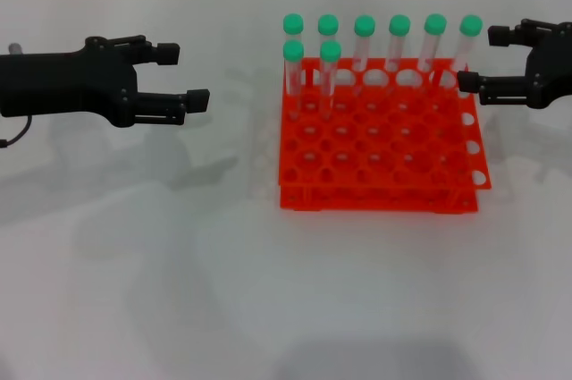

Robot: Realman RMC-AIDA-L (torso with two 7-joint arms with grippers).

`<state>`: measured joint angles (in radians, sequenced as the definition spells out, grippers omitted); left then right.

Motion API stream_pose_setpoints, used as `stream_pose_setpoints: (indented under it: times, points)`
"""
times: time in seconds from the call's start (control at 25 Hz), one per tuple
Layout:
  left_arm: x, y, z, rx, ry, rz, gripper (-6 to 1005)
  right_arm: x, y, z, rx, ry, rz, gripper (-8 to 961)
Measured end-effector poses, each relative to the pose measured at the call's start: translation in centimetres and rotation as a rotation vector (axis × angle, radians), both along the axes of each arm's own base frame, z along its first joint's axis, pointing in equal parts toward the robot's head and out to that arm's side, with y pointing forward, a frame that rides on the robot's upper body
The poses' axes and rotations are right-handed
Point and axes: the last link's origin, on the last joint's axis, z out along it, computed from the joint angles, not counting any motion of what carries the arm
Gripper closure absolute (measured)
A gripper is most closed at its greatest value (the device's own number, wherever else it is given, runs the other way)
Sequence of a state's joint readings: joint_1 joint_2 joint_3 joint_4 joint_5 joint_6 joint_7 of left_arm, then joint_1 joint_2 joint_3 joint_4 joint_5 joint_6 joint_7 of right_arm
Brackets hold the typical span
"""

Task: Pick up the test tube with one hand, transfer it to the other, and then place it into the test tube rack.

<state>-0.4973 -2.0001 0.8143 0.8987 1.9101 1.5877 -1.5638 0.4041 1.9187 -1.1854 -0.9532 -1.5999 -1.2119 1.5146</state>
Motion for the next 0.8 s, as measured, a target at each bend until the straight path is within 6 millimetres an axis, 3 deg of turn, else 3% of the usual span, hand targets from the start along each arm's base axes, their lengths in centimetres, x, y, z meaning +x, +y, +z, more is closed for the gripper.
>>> stream_pose_setpoints:
  times: [0.8]
  points:
    - [0.21, -0.43, 0.00, -0.027, -0.015, -0.012, 120, 0.09, -0.66, -0.52, -0.067, -0.022, -0.006, 108]
